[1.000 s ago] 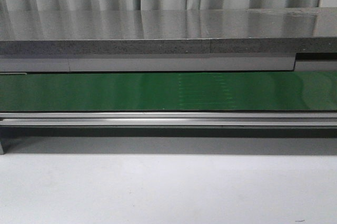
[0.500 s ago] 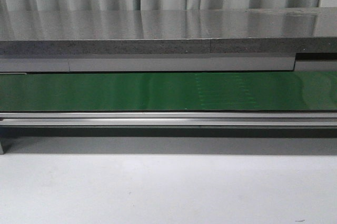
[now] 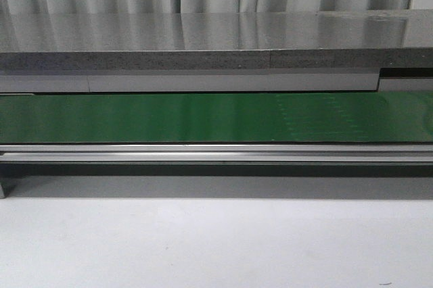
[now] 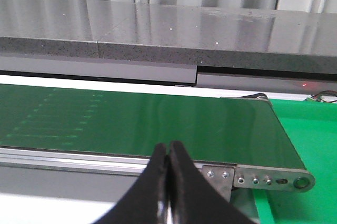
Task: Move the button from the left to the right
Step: 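Lift the button with the left gripper and place it on the belt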
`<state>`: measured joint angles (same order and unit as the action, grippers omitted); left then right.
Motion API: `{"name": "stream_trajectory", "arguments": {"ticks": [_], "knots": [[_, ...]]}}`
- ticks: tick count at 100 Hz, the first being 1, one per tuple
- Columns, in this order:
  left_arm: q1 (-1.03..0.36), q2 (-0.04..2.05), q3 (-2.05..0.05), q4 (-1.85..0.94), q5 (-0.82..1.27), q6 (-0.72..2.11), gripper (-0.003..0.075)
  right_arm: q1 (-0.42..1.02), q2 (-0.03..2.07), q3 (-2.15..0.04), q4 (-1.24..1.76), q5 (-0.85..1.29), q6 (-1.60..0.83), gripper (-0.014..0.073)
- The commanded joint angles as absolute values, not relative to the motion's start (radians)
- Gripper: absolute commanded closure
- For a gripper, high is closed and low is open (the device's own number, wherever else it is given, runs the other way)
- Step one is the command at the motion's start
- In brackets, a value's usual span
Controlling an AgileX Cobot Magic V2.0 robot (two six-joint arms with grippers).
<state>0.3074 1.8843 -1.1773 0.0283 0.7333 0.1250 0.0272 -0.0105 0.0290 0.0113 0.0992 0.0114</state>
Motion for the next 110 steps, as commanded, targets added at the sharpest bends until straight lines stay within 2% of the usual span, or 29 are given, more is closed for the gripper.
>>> {"name": "stream_trajectory", "arguments": {"ticks": [1, 21, 30, 42, 59, 67, 110], "knots": [[0.311, 1.852, -1.207, 0.013, 0.709, 0.125, 0.0120, 0.023, -0.026, 0.030, 0.000, 0.019, 0.011, 0.0662], [0.311, 1.881, -1.207, 0.000, 0.709, 0.125, 0.0128, 0.023, -0.026, 0.030, 0.000, 0.019, 0.011, 0.0662], [0.311, 1.882, -1.207, 0.000, 0.709, 0.125, 0.0181, 0.023, -0.026, 0.030, 0.000, 0.019, 0.011, 0.0662], [0.311, 1.882, -1.207, 0.000, 0.709, 0.125, 0.0341, 0.023, -0.026, 0.030, 0.000, 0.019, 0.011, 0.0662], [0.311, 1.871, -1.211, 0.000, 0.725, 0.125, 0.0621, 0.023, -0.026, 0.030, 0.000, 0.019, 0.011, 0.0662], [0.311, 1.847, -1.211, 0.009, 0.725, 0.127, 0.0715, 0.023, -0.026, 0.030, 0.000, 0.019, 0.011, 0.0662], [0.266, 1.648, -1.211, -0.088, 0.771, 0.175, 0.0715, 0.023, -0.026, 0.030, 0.000, 0.019, 0.011, 0.0662]]}}
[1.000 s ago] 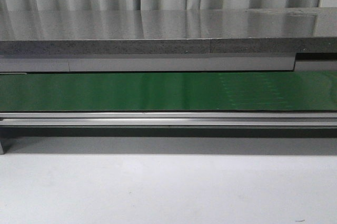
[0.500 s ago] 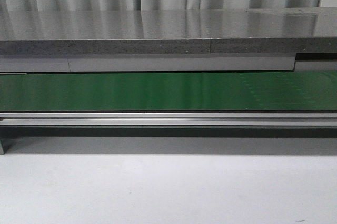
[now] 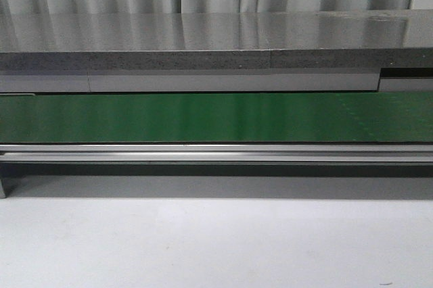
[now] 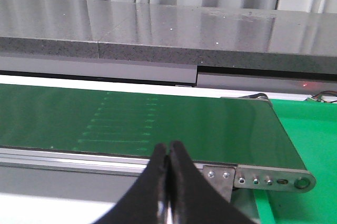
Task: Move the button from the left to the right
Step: 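Lift the button with the left gripper and place it on the belt, then open the left gripper, release the button, and raise the left gripper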
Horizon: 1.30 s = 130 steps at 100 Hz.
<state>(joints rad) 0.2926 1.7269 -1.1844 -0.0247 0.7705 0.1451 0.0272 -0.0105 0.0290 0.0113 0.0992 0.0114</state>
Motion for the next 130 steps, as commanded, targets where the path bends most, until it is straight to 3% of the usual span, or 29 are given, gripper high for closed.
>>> {"name": "stream_trajectory", "arguments": {"ticks": [1, 44, 58, 75, 84, 130], "knots": [[0.263, 1.646, -1.211, -0.094, 0.771, 0.181, 0.0715, 0.023, -0.026, 0.030, 0.000, 0.019, 0.011, 0.0662], [0.076, 1.622, -1.211, -0.145, 0.758, 0.198, 0.0688, 0.023, -0.026, 0.030, 0.000, 0.019, 0.011, 0.0662], [0.044, 1.622, -1.211, -0.145, 0.729, 0.198, 0.0531, 0.023, -0.026, 0.030, 0.000, 0.019, 0.011, 0.0662], [0.022, 1.624, -1.211, -0.145, 0.712, 0.198, 0.0258, 0.023, -0.026, 0.030, 0.000, 0.019, 0.011, 0.0662], [0.016, 1.624, -1.211, -0.145, 0.707, 0.198, 0.0185, 0.023, -0.026, 0.030, 0.000, 0.019, 0.011, 0.0662], [0.015, 1.526, -1.211, -0.145, 0.709, 0.211, 0.0180, 0.023, -0.026, 0.030, 0.000, 0.019, 0.011, 0.0662]]}}
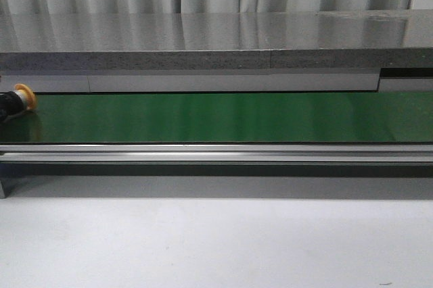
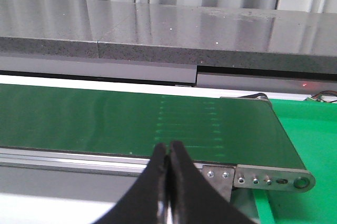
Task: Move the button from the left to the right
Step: 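Open the left gripper, release the button, and raise the left gripper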
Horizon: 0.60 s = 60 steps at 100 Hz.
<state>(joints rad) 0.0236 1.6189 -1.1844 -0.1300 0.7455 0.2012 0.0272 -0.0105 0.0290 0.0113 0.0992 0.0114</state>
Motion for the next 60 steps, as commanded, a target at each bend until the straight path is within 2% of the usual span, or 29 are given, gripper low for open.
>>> {"name": "stream_trajectory", "arguments": {"ticks": [1, 28, 60], "knots": [[0.015, 1.521, -1.209, -0.145, 0.710, 0.211, 0.0180, 0.023, -0.026, 0.030, 0.000, 0.019, 0.011, 0.0662], [-0.004, 1.284, -1.120, -0.167, 0.586, 0.243, 0.0180, 0.023, -0.026, 0.030, 0.000, 0.019, 0.011, 0.0662], [-0.102, 0.926, -0.833, -0.167, 0.373, 0.245, 0.0180, 0.023, -0.026, 0.030, 0.000, 0.019, 0.011, 0.0662]]}}
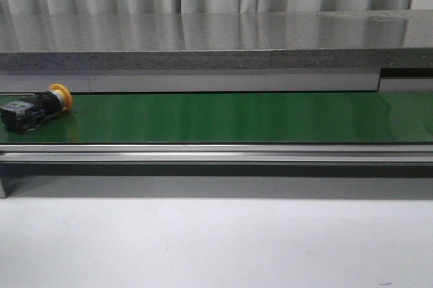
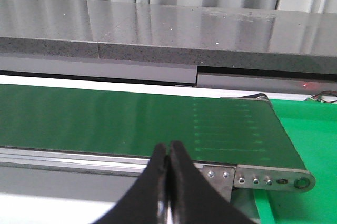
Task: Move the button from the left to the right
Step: 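Open the left gripper, release the button, and raise the left gripper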
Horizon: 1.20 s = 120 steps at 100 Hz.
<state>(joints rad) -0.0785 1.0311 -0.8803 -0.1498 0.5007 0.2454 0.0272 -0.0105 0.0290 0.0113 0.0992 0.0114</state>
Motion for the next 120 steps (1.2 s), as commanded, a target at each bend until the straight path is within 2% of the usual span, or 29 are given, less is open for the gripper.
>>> {"name": "stream_trajectory", "arguments": {"ticks": [1, 46, 66, 94, 106, 120], "knots": [[-0.104, 0.910, -0.818, -0.167, 0.363, 0.245, 0.0180, 0.023, -0.026, 0.030, 0.000, 0.019, 0.011, 0.0662], [-0.108, 0.449, -0.404, -0.167, 0.124, 0.245, 0.0180, 0.023, -0.026, 0.030, 0.000, 0.019, 0.011, 0.0662], [-0.108, 0.426, -0.302, -0.167, -0.012, 0.245, 0.0180, 0.023, -0.026, 0.030, 0.000, 0.019, 0.011, 0.0662], [-0.108, 0.426, -0.272, -0.167, -0.021, 0.245, 0.0188, 0.023, -0.026, 0.030, 0.000, 0.019, 0.011, 0.0662], [-0.108, 0.426, -0.272, -0.167, -0.038, 0.245, 0.0271, 0.023, -0.026, 0.030, 0.000, 0.019, 0.011, 0.0662], [-0.108, 0.426, -0.272, -0.167, -0.040, 0.245, 0.0445, 0.023, -0.026, 0.030, 0.000, 0.019, 0.011, 0.0662]]}}
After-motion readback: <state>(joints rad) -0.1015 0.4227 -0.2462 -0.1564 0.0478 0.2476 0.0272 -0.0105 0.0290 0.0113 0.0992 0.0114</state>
